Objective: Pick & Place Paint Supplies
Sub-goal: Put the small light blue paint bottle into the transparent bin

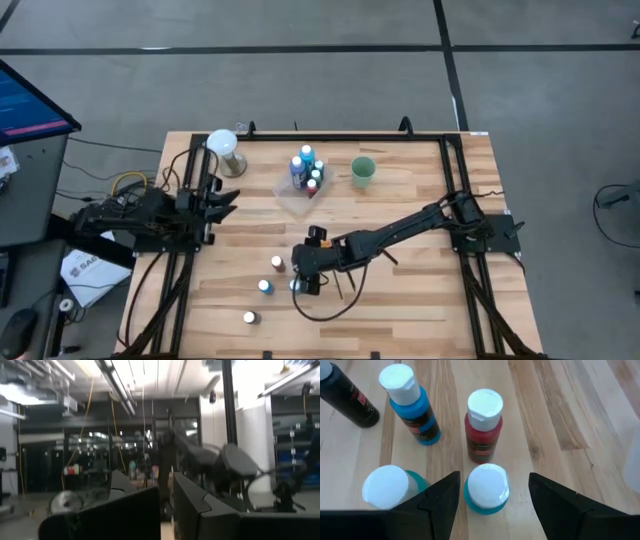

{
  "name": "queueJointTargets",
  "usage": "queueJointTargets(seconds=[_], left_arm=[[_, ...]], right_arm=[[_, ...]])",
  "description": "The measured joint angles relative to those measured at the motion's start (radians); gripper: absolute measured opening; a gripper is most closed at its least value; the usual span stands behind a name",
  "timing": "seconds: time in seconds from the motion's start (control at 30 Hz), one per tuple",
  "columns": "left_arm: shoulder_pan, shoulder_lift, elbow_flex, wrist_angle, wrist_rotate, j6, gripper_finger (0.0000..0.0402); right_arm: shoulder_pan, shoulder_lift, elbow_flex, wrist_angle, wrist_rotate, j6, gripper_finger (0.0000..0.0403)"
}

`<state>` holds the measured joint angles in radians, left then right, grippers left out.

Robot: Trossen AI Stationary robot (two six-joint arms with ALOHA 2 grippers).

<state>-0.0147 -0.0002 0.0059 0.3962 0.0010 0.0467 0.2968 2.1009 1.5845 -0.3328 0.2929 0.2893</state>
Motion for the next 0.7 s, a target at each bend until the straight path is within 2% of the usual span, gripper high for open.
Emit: queueJointTargets(seconds=[0.2, 0.43, 0.7], left_arm=[[0.0, 0.0, 0.0, -0.091, 0.0, 0.0, 0.0001], [0.0, 0.0, 0.0, -0.105, 0.0, 0.0, 0.0001], [0.0, 0.0, 0.0, -0.232, 0.0, 0.0, 0.0001]], right_arm=[[-0.004, 0.0, 0.0, -0.003, -0.004, 0.0, 0.0192], [-0.003, -0.002, 0.001, -0.039, -0.007, 0.0, 0.0103], [-0.009, -0.004, 0.003, -0.064, -0.003, 0.008, 0.0102]])
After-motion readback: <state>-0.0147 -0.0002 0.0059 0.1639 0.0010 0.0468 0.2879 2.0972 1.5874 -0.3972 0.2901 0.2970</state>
